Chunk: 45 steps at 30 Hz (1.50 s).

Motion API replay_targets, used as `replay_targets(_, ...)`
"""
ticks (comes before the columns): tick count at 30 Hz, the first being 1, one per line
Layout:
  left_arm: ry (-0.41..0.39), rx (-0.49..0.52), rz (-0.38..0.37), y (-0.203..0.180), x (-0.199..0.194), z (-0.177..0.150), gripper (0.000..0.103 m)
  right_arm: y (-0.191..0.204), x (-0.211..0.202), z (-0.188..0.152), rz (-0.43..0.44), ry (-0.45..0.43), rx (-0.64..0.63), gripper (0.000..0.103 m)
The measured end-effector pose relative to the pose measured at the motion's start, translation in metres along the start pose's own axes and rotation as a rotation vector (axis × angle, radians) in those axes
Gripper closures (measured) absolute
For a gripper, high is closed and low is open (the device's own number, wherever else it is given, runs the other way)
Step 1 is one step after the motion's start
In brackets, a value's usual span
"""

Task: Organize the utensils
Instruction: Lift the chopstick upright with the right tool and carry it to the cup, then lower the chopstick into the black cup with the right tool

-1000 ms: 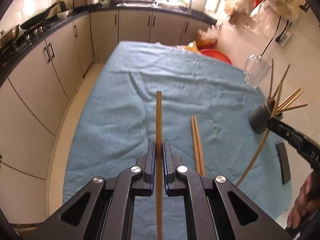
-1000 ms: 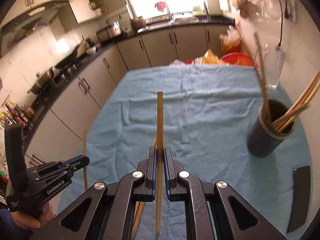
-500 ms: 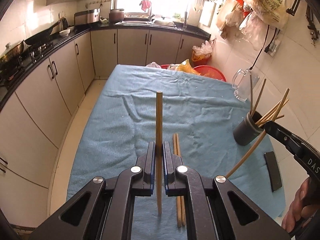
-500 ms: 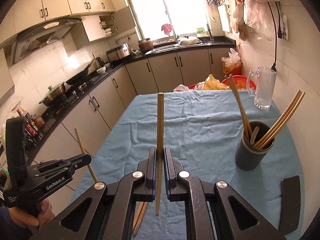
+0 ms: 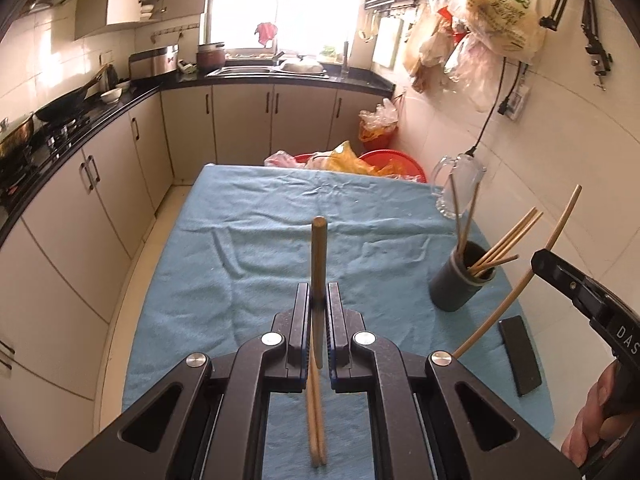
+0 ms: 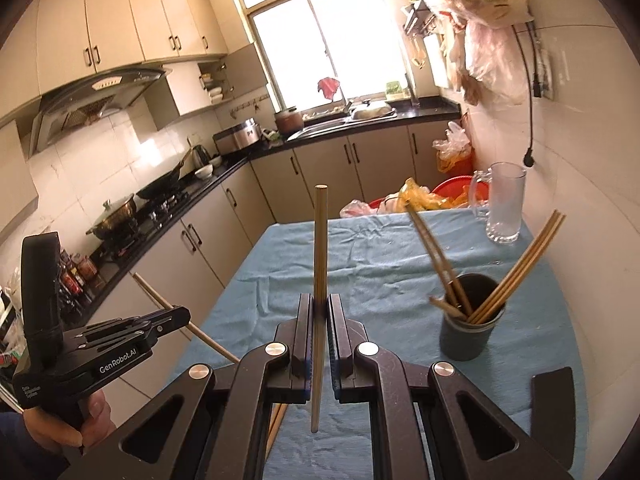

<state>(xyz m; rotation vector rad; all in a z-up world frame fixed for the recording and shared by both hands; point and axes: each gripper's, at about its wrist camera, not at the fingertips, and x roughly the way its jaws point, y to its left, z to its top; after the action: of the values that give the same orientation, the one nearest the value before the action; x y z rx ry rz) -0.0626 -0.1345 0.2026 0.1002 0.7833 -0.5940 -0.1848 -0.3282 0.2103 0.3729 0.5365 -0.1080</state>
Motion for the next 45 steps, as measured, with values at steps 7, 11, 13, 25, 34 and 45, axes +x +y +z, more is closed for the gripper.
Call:
replay_targets(7, -0.014, 0.039, -0.032, -0.026, -0.001, 0.012, 0.097, -0.026, -0.025, 0.006, -0.035, -0.041, 0.042, 0.096)
replay_targets(11, -0.018, 0.065, -0.049, -0.039, 0.000, 0.016, 0.097, -0.041, -0.039, 0.005, -0.064, -0.058, 0.069, 0.096)
replay_targets(13, -0.019, 0.076, -0.058, -0.045, 0.001, 0.018, 0.097, -0.048, -0.045, 0.004, -0.077, -0.066, 0.081, 0.096)
replay_targets(25, -0.040, 0.127, -0.095, -0.075, -0.003, 0.033, 0.097, -0.081, -0.074, 0.000, -0.143, -0.100, 0.141, 0.096)
replay_targets(34, -0.052, 0.157, -0.108, -0.096, -0.003, 0.048, 0.097, -0.099, -0.089, 0.003, -0.169, -0.125, 0.169, 0.096)
replay_targets(45, -0.056, 0.196, -0.111, -0.121, 0.001, 0.059, 0.097, -0.124, -0.104, 0.003, -0.195, -0.151, 0.213, 0.096)
